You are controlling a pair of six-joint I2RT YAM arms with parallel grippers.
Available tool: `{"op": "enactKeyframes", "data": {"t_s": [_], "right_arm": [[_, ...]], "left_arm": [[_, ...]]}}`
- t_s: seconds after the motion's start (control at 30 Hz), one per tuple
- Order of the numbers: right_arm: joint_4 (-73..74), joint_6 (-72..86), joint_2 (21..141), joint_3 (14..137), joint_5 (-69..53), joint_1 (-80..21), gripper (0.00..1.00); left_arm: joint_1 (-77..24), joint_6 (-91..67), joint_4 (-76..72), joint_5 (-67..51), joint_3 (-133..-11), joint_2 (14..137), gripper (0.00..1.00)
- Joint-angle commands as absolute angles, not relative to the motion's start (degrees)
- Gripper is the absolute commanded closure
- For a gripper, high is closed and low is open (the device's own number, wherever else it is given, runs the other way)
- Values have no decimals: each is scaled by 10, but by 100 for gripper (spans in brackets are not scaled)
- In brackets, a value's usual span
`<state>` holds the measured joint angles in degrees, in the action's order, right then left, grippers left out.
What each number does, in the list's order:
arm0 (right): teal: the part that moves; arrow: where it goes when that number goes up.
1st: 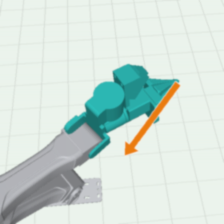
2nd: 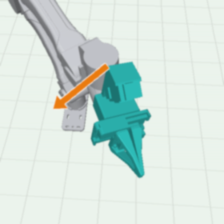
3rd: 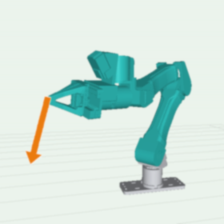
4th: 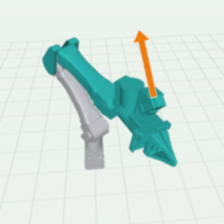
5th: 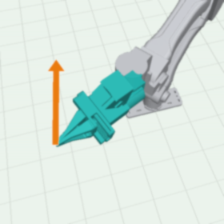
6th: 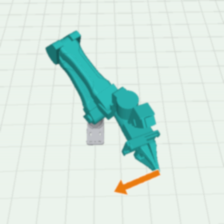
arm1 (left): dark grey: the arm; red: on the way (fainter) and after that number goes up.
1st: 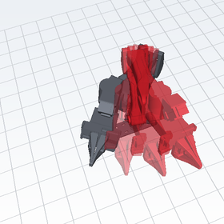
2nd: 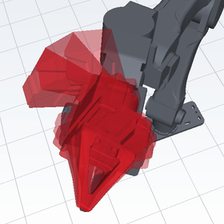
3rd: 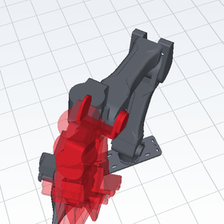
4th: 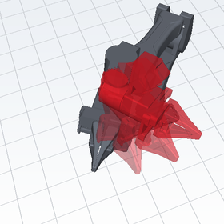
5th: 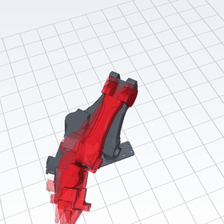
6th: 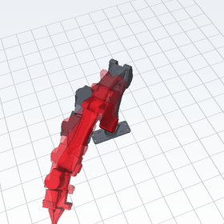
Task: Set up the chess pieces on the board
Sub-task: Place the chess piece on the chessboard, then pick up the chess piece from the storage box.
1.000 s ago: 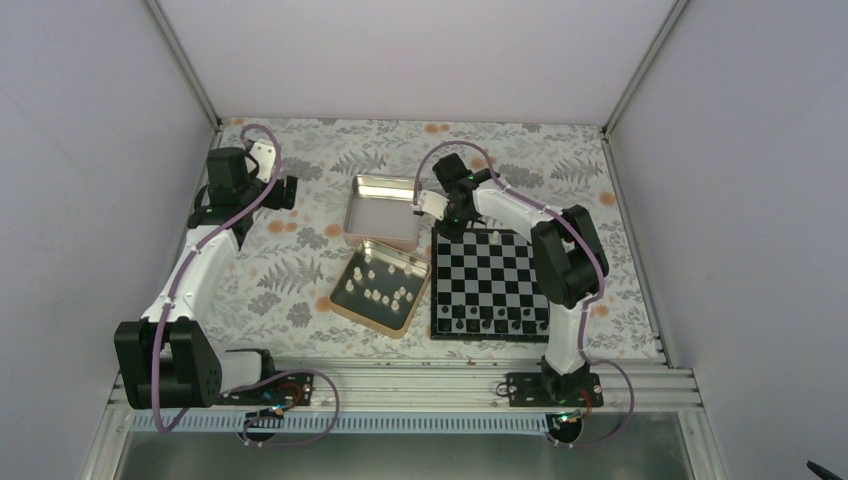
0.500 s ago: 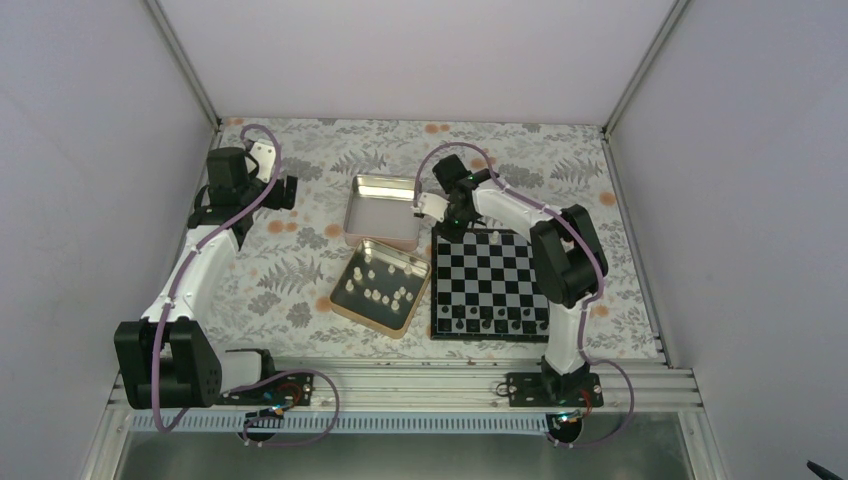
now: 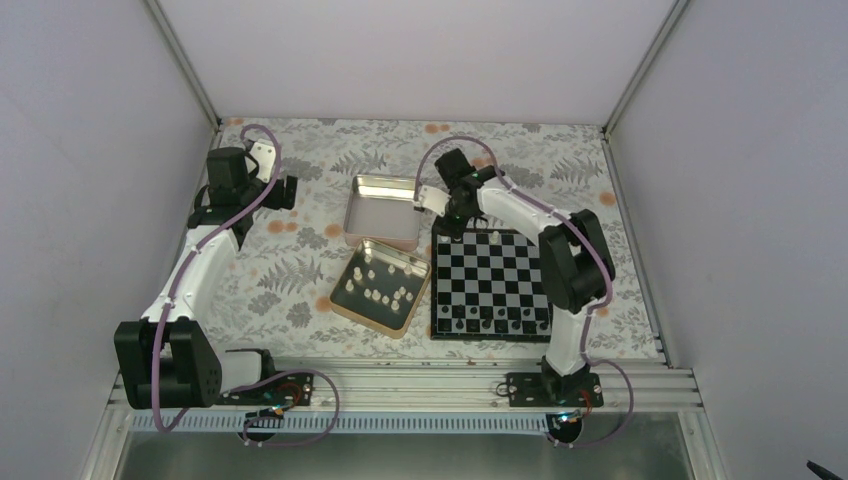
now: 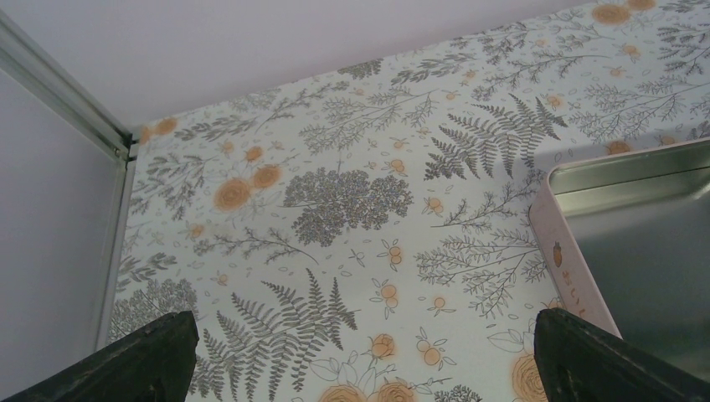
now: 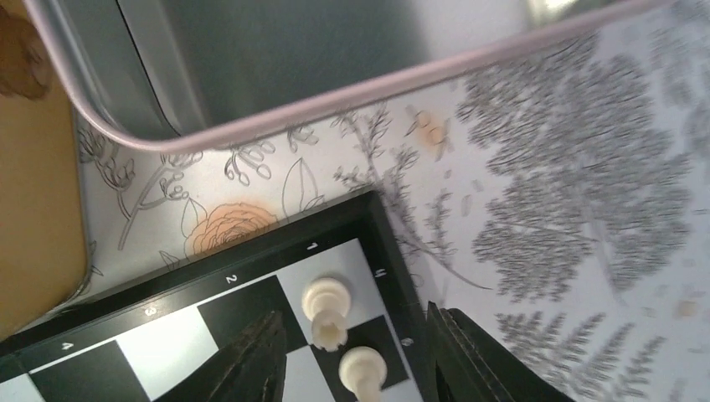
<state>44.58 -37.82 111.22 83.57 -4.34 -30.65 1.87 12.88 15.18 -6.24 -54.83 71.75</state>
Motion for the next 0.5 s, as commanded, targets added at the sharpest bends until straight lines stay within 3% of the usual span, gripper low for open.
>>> {"op": "enactKeyframes", "data": {"t_s": [0.0,0.27,0.47], "right_arm": [[444,-366,1048,873,-52,-313,54],[485,-356,1043,918,-48,-438,56],[480,-360,1097,947,-100,-502,65]], "left_arm": [[21,133,150,-64,-551,720,0],[22,132,149,-63,-553,721,0],[21,132,147,-60,-550,718,0]]}}
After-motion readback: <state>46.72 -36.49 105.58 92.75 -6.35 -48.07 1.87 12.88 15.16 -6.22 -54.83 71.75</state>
